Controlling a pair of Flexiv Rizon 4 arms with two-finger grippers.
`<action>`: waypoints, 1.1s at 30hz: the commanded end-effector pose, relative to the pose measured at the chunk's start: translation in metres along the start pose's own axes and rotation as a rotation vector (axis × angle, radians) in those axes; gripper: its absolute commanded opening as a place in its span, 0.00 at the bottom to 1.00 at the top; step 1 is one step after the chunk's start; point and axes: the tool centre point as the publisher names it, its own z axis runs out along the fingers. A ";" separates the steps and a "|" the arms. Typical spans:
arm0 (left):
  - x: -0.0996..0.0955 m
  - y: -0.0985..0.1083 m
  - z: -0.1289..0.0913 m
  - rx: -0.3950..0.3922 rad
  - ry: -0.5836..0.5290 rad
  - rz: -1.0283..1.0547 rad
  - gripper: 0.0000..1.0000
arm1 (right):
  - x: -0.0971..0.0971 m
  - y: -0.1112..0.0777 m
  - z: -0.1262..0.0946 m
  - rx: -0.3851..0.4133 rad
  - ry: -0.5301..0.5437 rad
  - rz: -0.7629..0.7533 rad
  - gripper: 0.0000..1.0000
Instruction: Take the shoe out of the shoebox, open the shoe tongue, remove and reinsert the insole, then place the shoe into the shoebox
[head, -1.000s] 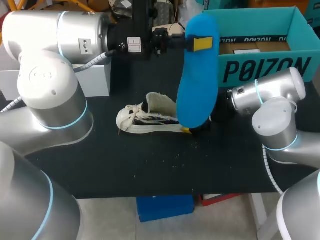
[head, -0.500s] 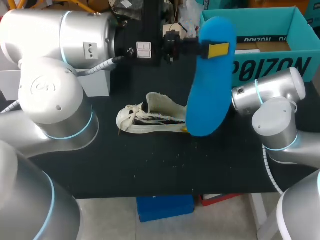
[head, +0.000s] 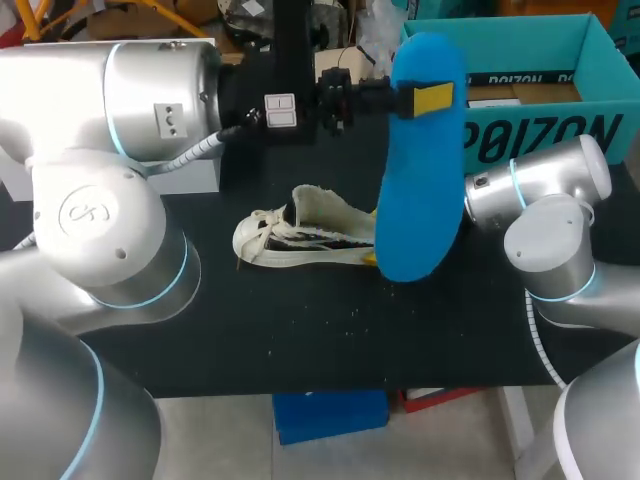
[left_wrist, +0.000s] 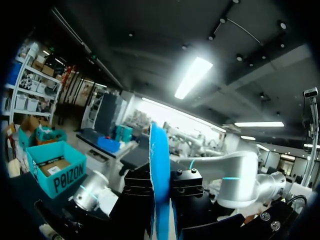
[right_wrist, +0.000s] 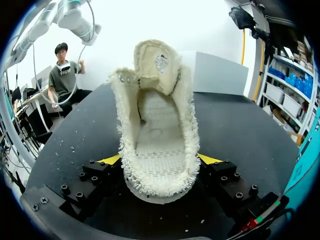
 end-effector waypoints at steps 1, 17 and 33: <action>0.002 0.005 -0.003 0.019 -0.009 0.002 0.00 | -0.001 -0.002 0.003 0.002 0.000 0.001 0.00; 0.001 0.005 -0.004 0.022 -0.010 0.002 0.00 | -0.009 0.006 -0.015 0.196 0.023 -0.030 1.00; 0.001 0.005 -0.004 0.022 -0.010 0.002 0.00 | -0.011 0.021 -0.034 0.688 0.028 -0.114 1.00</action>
